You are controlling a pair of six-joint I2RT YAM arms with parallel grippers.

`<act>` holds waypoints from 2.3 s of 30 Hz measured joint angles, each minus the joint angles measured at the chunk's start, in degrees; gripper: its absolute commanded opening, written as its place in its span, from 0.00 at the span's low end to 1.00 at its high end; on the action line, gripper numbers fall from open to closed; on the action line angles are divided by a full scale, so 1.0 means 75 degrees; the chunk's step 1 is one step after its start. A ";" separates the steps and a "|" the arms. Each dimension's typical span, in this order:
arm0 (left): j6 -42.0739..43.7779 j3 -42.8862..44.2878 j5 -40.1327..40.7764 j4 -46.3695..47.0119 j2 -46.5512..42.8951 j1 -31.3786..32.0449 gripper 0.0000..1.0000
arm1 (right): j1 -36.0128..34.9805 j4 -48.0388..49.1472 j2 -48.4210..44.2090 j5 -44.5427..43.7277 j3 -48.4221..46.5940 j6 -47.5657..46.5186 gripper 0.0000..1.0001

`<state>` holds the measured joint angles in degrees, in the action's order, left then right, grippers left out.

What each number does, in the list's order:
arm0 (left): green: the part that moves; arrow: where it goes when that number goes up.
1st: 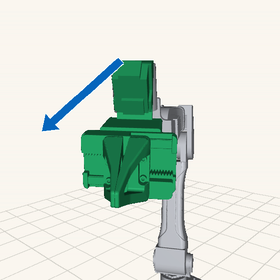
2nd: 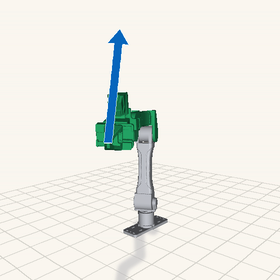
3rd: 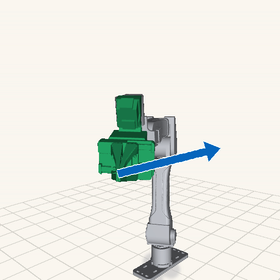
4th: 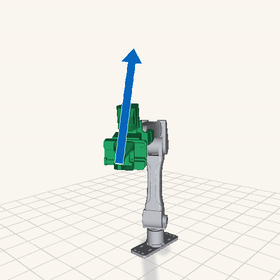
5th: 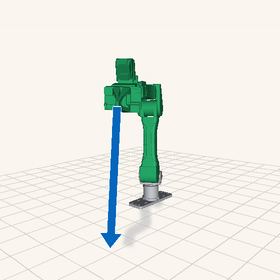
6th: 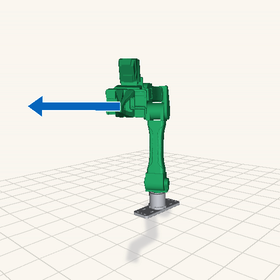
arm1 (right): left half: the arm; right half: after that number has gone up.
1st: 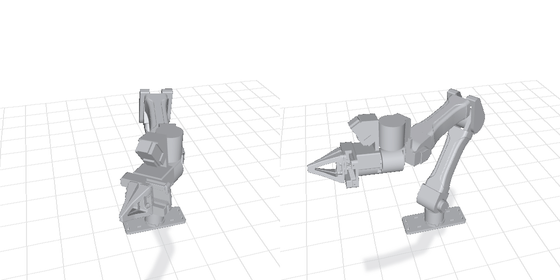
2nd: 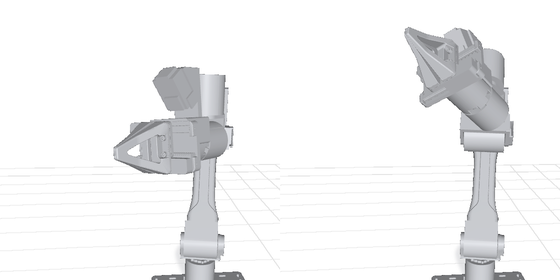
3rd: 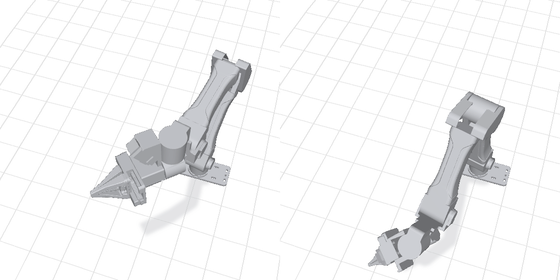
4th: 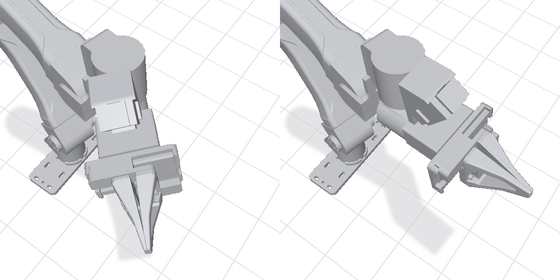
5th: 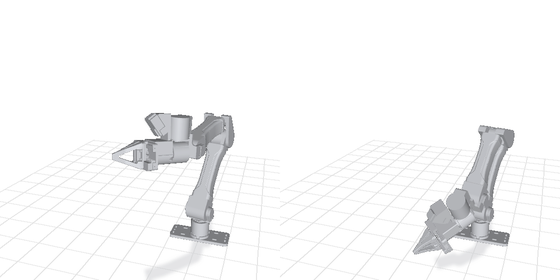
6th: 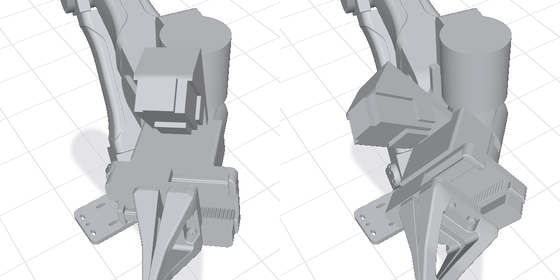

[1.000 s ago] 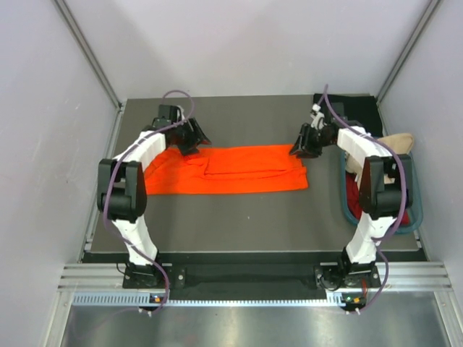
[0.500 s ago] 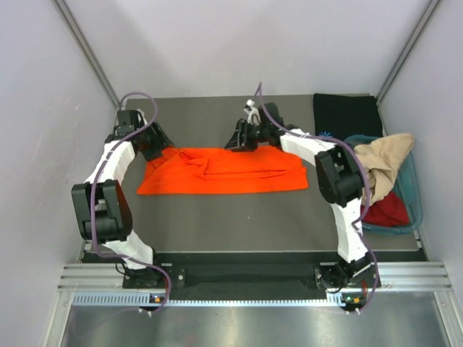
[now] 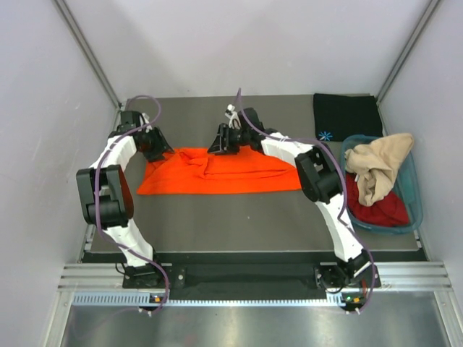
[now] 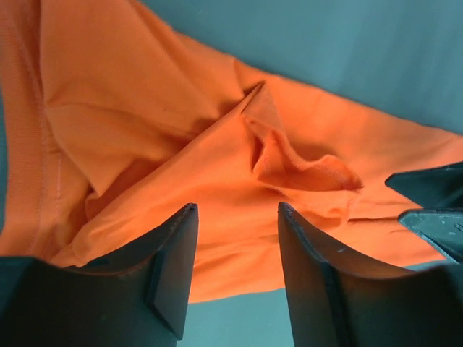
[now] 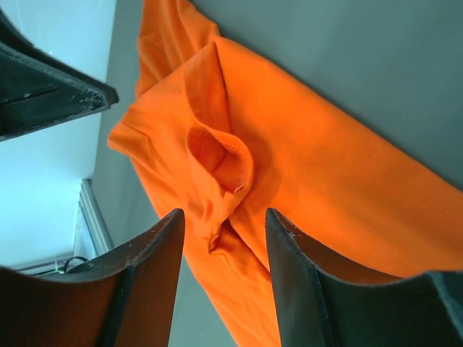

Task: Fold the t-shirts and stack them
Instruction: Fold the tshirt

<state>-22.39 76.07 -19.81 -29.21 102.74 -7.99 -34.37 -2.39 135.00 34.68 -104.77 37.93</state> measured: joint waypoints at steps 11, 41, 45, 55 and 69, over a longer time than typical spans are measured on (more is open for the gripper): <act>-0.0548 -0.0527 0.0615 -0.0393 0.0003 -0.0026 0.37 | -0.0251 -0.0251 0.0507 -0.0093 -0.0393 -0.0058 0.45; -0.0449 -0.0810 0.1588 -0.0766 0.0423 -0.0297 0.35 | -0.0026 -0.0994 0.0306 -0.1262 -0.0070 -0.0469 0.25; -0.0391 -0.0810 0.1562 -0.0764 0.0417 -0.0297 0.35 | 0.0041 -0.1387 0.0067 -0.1440 -0.0157 -0.0898 0.26; -0.0388 -0.0883 0.1384 -0.0708 0.0367 -0.0329 0.36 | -0.0592 -0.0781 0.0350 -0.0662 -0.1923 -0.0682 0.10; -0.0391 -0.0979 0.1338 -0.0597 0.0315 -0.0338 0.36 | -0.1588 -0.0169 0.1801 -0.0679 -0.2200 -0.0219 0.06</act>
<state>-25.32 68.73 -9.78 -33.69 105.10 -10.52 -46.28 -3.66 148.51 29.58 -121.27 36.29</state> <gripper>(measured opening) 0.359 0.061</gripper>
